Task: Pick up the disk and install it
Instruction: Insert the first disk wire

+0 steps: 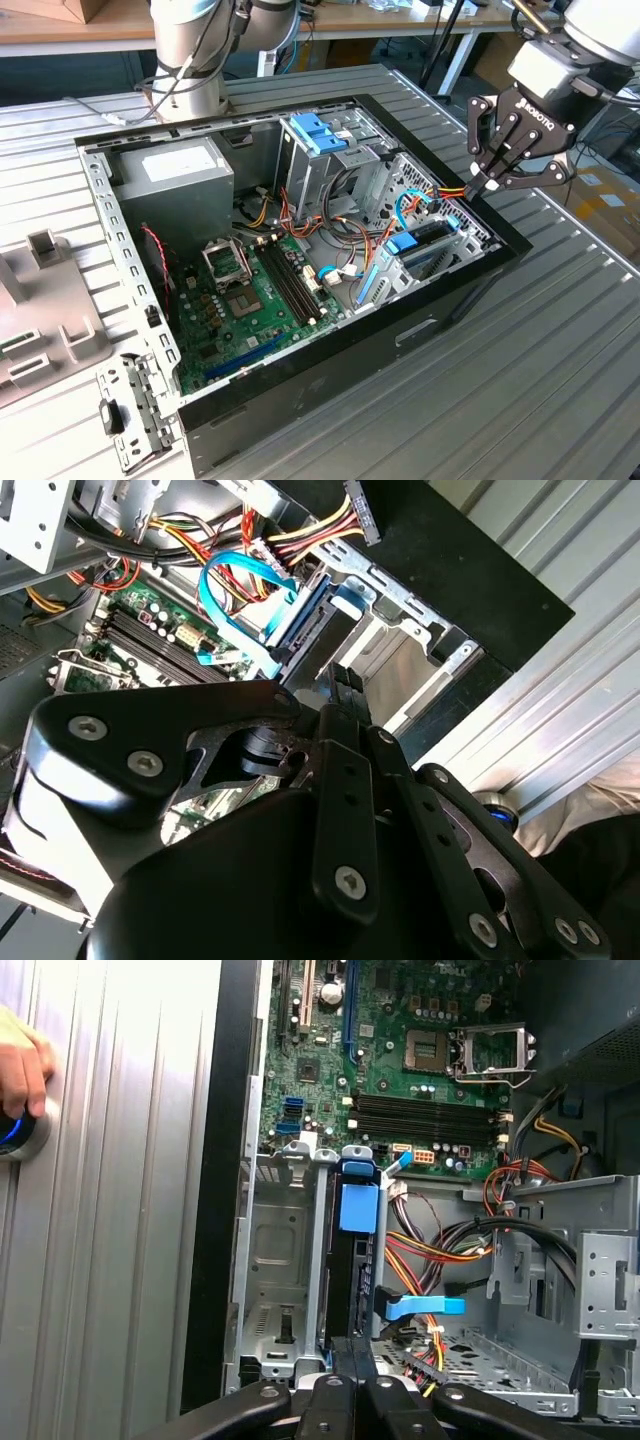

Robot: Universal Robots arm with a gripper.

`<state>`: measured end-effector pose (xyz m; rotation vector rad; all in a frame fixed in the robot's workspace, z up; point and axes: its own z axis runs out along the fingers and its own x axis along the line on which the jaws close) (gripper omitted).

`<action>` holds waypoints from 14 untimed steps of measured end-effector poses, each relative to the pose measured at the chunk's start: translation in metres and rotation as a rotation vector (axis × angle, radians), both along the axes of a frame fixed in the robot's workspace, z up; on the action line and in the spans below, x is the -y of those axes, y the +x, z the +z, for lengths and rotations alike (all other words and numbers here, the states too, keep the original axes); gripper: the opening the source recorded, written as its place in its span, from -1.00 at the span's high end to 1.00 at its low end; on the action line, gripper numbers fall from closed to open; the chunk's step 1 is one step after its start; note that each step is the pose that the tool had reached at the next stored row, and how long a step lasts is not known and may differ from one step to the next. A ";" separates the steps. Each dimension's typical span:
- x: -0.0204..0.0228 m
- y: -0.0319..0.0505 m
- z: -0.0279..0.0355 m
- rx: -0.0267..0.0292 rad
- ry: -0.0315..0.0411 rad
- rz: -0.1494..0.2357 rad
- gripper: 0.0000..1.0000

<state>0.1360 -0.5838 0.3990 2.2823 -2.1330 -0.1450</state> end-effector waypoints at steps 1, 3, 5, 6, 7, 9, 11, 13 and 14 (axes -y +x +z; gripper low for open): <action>0.0000 0.0000 0.0000 0.0000 0.0000 0.000 0.79; 0.0000 0.0000 -0.0001 0.0000 -0.0006 0.000 0.79; 0.0000 0.0000 0.0000 0.0000 -0.0131 0.000 0.79; 0.0000 0.0000 0.0000 0.0001 -0.0195 0.000 0.79; 0.0000 0.0000 0.0000 0.0001 -0.0260 0.000 0.79; 0.0001 0.0000 -0.0001 0.0001 -0.0312 0.000 0.79; 0.0001 0.0000 -0.0001 0.0001 -0.0318 0.000 0.79; 0.0000 0.0000 -0.0002 0.0056 -0.0319 0.000 0.79; -0.0001 0.0001 -0.0002 0.0188 -0.0321 0.000 0.79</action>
